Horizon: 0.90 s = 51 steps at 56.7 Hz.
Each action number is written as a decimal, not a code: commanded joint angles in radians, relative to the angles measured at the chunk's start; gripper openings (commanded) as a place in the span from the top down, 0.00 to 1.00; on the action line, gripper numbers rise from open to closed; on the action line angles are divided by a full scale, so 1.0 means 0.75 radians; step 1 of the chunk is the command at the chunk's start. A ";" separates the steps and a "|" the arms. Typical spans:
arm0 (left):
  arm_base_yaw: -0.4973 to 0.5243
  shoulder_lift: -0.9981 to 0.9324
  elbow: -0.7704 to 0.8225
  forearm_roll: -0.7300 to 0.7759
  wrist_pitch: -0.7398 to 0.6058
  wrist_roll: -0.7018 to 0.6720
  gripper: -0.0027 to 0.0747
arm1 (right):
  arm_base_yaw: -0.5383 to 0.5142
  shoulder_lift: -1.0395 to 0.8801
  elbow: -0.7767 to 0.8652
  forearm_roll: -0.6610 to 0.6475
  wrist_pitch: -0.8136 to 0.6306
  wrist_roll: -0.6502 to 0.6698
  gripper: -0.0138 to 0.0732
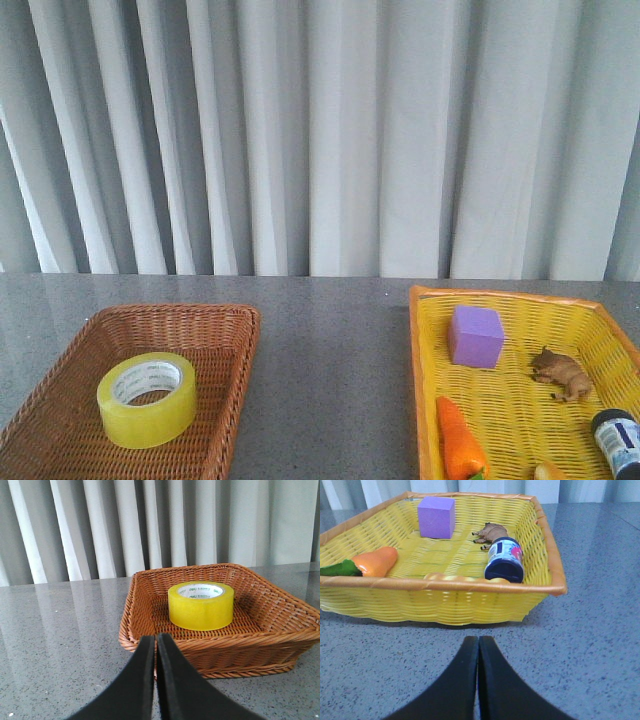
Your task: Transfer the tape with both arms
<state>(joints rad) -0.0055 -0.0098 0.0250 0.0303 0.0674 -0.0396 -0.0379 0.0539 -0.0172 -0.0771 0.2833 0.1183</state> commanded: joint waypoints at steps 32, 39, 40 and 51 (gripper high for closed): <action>-0.004 -0.022 -0.011 -0.014 -0.090 -0.012 0.97 | 0.123 -0.102 0.063 0.048 -0.148 0.002 0.85; -0.004 -0.022 -0.011 -0.014 -0.090 -0.012 0.97 | 0.102 -0.102 0.063 0.048 -0.174 0.002 0.85; -0.004 -0.022 -0.011 -0.014 -0.090 -0.012 0.97 | 0.099 -0.102 0.063 0.048 -0.177 0.002 0.85; -0.004 -0.022 -0.011 -0.014 -0.090 -0.012 0.97 | 0.099 -0.102 0.063 0.039 -0.185 -0.001 0.85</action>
